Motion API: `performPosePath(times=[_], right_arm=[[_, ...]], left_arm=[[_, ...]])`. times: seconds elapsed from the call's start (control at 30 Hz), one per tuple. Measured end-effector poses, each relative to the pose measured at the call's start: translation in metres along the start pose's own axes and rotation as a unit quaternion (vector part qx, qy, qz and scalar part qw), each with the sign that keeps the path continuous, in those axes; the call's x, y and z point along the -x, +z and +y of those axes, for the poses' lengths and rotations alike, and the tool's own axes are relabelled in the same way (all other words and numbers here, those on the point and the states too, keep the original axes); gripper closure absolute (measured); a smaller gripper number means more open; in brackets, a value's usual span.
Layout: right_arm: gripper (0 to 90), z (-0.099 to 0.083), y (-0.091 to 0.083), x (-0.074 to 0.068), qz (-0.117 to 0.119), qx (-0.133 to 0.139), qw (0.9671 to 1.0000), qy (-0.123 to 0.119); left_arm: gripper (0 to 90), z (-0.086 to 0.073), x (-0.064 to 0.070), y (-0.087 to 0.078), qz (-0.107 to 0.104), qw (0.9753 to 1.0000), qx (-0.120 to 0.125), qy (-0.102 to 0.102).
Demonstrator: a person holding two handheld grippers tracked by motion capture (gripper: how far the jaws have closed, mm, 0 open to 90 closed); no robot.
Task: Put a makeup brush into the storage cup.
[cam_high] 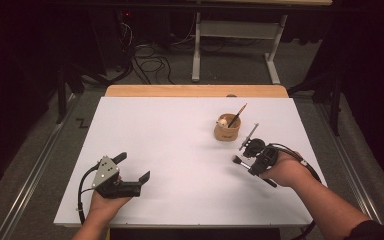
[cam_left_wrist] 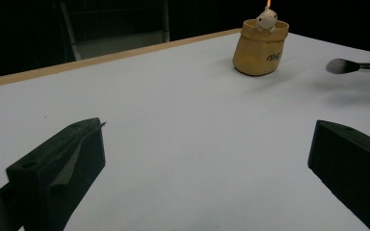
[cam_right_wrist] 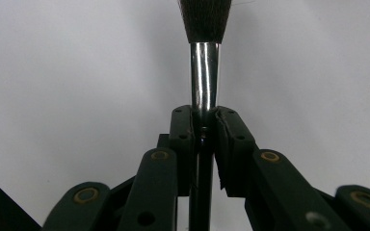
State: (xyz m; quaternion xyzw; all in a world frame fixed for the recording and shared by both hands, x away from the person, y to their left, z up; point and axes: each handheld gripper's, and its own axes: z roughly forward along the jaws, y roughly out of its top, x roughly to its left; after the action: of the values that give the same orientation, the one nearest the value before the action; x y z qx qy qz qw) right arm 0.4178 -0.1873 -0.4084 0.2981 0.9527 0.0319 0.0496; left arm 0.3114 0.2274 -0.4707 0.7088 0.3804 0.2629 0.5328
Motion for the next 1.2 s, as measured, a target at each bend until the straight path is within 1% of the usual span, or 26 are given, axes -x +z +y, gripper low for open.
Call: performPosePath(times=[0.1,0.13,0.17,0.27,0.3,0.33,0.37,0.4,0.43,0.47,0.5,0.53,0.57,0.6,0.67,0.73,0.77,0.8,0.83,0.87,0.93,0.97,1.1,1.13,1.17,1.2], right_arm=[[79.6,-0.004,0.0,0.001,0.002,0.018,0.9998,0.01],[79.7,-0.006,0.0,0.001,0.001,0.031,0.9995,0.01],[79.7,-0.006,0.0,0.001,0.001,0.031,0.9995,0.01],[79.7,-0.009,0.001,0.0,0.003,0.061,0.9979,0.021],[79.7,-0.009,0.001,0.0,0.003,0.061,0.9979,0.021],[79.6,-0.011,0.0,0.0,0.001,0.072,0.997,0.027],[79.6,-0.011,0.0,0.0,0.001,0.072,0.997,0.027],[79.6,-0.011,-0.001,0.0,0.002,0.08,0.9965,0.025],[79.7,-0.013,-0.002,0.001,0.0,0.099,0.9946,0.031],[79.6,-0.014,-0.003,0.001,-0.001,0.103,0.9939,0.039],[79.6,-0.014,-0.003,0.001,-0.001,0.103,0.9939,0.039],[79.6,-0.016,-0.004,0.003,-0.002,0.125,0.9911,0.045],[79.6,-0.017,-0.006,0.003,-0.004,0.132,0.9902,0.047],[79.6,-0.017,-0.006,0.003,-0.004,0.132,0.9902,0.047],[79.6,-0.02,-0.006,0.004,-0.004,0.15,0.9871,0.056],[79.6,-0.022,-0.007,0.004,-0.008,0.163,0.9848,0.058],[79.6,-0.025,-0.006,0.004,-0.005,0.183,0.981,0.064],[79.6,-0.025,-0.006,0.004,-0.005,0.183,0.981,0.064],[79.6,-0.026,-0.006,0.005,-0.005,0.19,0.9796,0.066],[79.6,-0.028,-0.006,0.005,-0.005,0.197,0.9781,0.067],[79.6,-0.032,-0.004,0.005,0.0,0.222,0.972,0.075],[79.6,-0.032,-0.004,0.005,0.0,0.222,0.972,0.075],[79.6,-0.037,-0.003,0.005,0.001,0.261,0.9618,0.083],[79.6,-0.038,-0.003,0.004,-0.002,0.274,0.9578,0.086],[79.6,-0.039,-0.004,0.003,-0.005,0.284,0.9551,0.085],[79.6,-0.042,-0.005,0.001,-0.006,0.306,0.9474,0.095]], left_arm=[[0.3,-0.001,0.0,0.001,-0.001,1.0,-0.001,0.0],[0.3,-0.001,0.0,0.001,-0.001,1.0,0.0,-0.001],[0.2,-0.001,0.0,0.001,-0.001,1.0,0.0,-0.001],[0.3,0.0,0.001,0.001,-0.002,1.0,0.001,-0.002],[0.3,0.0,0.001,0.001,-0.002,1.0,0.001,-0.002],[0.3,-0.001,0.0,0.001,-0.003,1.0,0.0,-0.003],[0.3,-0.001,0.0,0.001,-0.003,1.0,0.0,-0.004],[0.3,-0.001,0.0,0.001,-0.003,1.0,0.0,-0.003],[0.3,-0.001,0.0,0.001,-0.003,1.0,-0.001,-0.003],[0.2,-0.001,0.0,0.001,-0.003,1.0,-0.001,-0.003],[0.2,-0.001,0.0,0.001,-0.003,1.0,-0.001,-0.005],[0.3,-0.001,0.0,0.001,-0.003,1.0,-0.002,-0.004],[0.3,-0.001,0.0,0.001,-0.003,1.0,-0.002,-0.004],[0.3,-0.001,0.0,0.001,-0.003,1.0,-0.001,-0.004],[0.3,-0.001,0.0,0.001,-0.003,1.0,0.0,-0.004],[0.3,-0.001,0.0,0.001,-0.003,1.0,0.0,-0.006],[0.3,-0.001,0.0,0.001,-0.003,1.0,0.0,-0.005],[0.2,-0.001,0.0,0.001,-0.003,1.0,0.0,-0.005],[0.2,-0.001,0.0,0.001,-0.003,1.0,0.0,-0.006],[0.3,-0.001,0.0,0.001,-0.003,1.0,0.0,-0.006],[0.3,-0.001,0.0,0.001,-0.003,1.0,0.0,-0.006],[0.3,-0.001,0.0,0.001,-0.002,1.0,0.001,-0.005],[0.3,-0.001,-0.001,0.001,-0.003,1.0,0.0,-0.008],[0.3,-0.001,-0.001,0.001,-0.004,1.0,-0.001,-0.009],[0.2,-0.001,-0.001,0.001,-0.005,0.9999,0.0,-0.009],[0.3,-0.001,0.0,0.001,-0.004,1.0,0.0,-0.006]])
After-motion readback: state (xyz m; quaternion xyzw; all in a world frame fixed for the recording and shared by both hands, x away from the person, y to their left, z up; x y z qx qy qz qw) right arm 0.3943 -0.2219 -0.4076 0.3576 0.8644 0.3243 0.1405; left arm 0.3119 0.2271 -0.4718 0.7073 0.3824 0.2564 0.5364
